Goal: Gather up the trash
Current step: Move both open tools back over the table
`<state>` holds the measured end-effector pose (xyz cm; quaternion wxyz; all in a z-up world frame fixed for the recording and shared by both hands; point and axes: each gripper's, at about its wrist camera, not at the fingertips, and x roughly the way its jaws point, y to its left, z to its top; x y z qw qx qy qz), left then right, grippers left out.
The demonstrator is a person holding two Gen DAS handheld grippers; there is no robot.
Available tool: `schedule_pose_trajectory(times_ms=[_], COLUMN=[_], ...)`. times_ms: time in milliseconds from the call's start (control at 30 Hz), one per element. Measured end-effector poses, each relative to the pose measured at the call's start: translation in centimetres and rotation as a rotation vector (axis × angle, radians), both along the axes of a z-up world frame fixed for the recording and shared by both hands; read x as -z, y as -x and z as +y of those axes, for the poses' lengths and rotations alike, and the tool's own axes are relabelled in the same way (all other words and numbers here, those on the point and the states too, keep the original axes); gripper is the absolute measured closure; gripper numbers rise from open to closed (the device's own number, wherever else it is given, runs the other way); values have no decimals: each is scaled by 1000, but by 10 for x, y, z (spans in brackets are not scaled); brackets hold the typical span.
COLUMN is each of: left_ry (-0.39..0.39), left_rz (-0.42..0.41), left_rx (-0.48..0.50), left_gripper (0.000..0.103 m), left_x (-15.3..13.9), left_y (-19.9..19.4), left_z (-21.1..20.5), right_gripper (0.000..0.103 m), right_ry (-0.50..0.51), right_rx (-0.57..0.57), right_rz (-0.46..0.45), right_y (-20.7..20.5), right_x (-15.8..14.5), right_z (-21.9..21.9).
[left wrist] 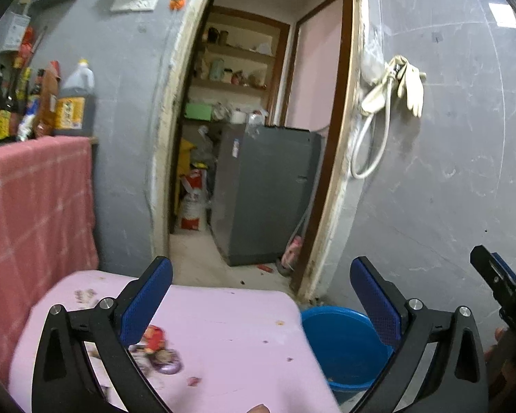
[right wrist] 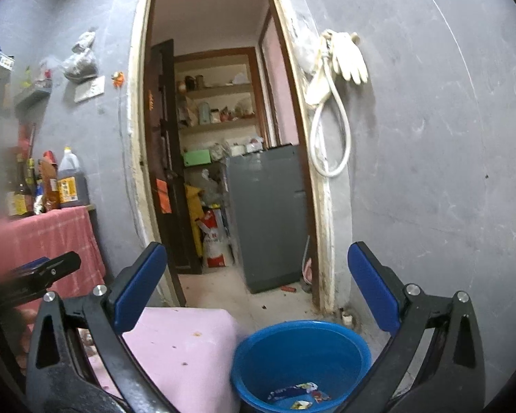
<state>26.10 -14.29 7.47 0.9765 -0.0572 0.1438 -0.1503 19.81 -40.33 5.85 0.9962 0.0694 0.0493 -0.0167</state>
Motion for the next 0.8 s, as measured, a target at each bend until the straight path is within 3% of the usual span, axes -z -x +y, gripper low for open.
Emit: schedule_pose_trajectory(times_ms=[233, 533, 800], left_ry=[6, 2, 23], left_rz=[-20, -10, 37], left_rx=[-58, -203, -312], left_gripper=[2, 2, 2], left_x=[-7, -4, 19], left_y=[27, 49, 60], left_z=[47, 122, 176], right_gripper=[0, 0, 0], right_ry=[12, 16, 42], right_rx=[-59, -178, -283], right_rz=[-37, -64, -9], right_y=[12, 9, -11], right_x=[-10, -16, 0], right_z=[37, 93, 141])
